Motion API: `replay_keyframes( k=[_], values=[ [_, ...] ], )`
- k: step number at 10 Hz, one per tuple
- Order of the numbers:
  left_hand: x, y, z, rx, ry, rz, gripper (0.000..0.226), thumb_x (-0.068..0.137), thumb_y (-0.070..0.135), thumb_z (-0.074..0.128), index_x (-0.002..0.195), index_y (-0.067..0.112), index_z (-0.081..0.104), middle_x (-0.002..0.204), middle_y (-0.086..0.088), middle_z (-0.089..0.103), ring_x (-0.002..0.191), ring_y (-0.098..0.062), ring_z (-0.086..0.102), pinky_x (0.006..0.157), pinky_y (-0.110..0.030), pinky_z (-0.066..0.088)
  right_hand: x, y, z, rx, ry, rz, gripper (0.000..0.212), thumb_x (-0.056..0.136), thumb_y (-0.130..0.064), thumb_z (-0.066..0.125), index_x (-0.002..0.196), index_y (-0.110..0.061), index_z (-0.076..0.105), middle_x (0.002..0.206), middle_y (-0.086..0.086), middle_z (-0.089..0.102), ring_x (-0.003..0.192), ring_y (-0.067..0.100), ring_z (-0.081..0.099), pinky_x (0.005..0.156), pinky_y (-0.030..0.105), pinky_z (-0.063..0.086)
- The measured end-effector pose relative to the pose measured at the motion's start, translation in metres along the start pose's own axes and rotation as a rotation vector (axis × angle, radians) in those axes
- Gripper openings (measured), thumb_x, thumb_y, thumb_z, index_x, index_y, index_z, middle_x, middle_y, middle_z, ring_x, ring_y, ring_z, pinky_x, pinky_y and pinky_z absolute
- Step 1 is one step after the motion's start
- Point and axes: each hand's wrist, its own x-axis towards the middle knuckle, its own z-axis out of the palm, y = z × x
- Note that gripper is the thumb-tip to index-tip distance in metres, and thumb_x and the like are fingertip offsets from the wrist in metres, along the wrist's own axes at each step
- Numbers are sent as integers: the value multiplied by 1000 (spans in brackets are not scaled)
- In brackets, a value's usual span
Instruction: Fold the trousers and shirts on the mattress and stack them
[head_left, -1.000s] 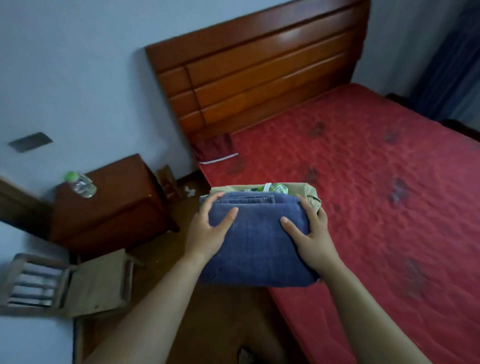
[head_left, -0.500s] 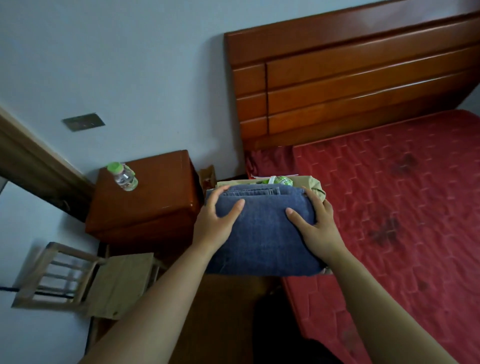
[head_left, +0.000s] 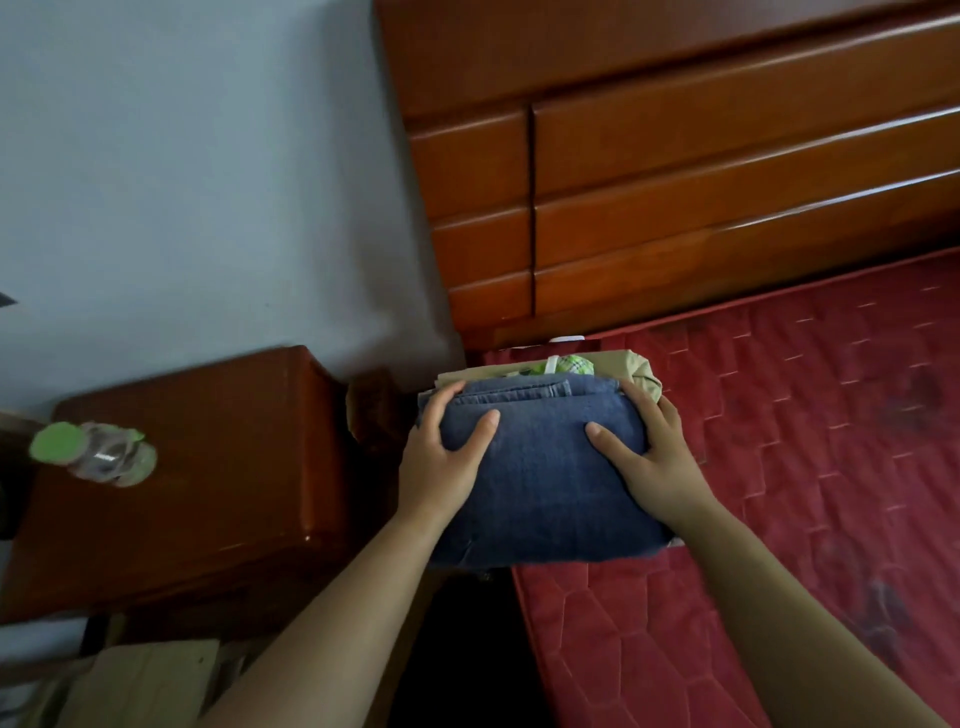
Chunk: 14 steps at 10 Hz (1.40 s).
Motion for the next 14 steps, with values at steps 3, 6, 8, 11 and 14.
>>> replay_keyframes(
  k=[3, 6, 8, 11, 14],
  values=[
    [164, -48, 86, -10, 10, -33, 48, 71, 72, 54, 116, 62, 40, 123, 25, 46, 116, -2, 46, 92, -23, 40, 183, 84, 11, 4, -29, 52, 71, 59, -83, 56, 124, -68, 31, 130, -30, 26, 116, -9, 35, 84, 11, 30],
    [241, -147, 172, -10, -51, -168, 56, 75, 58, 65, 125, 54, 40, 135, 13, 46, 123, -6, 45, 99, -26, 40, 273, 208, 51, -101, -31, 159, 70, 63, -78, 57, 126, -58, 35, 136, -18, 32, 120, 1, 36, 92, 16, 31],
    [261, -153, 173, 23, -81, -167, 56, 75, 58, 65, 124, 53, 41, 133, 8, 48, 119, -10, 48, 99, -37, 45, 282, 210, 55, -162, -9, 191, 69, 69, -73, 56, 130, -54, 32, 142, -9, 33, 126, 11, 38, 98, 28, 34],
    [268, -146, 171, 322, -164, -250, 64, 80, 66, 50, 137, 50, 26, 141, -9, 33, 124, -30, 41, 91, -32, 35, 281, 195, 55, -319, -8, 254, 73, 74, -69, 53, 138, -53, 21, 148, -2, 27, 131, 25, 37, 103, 44, 38],
    [179, -39, 80, 909, -169, 275, 77, 76, 79, 21, 144, 44, 12, 155, -5, 17, 143, -31, 9, 104, -68, 15, 169, 64, 35, -686, 36, -145, 68, 87, -63, 40, 144, -28, 29, 154, 4, 22, 141, 28, 18, 109, 50, 29]
  ],
)
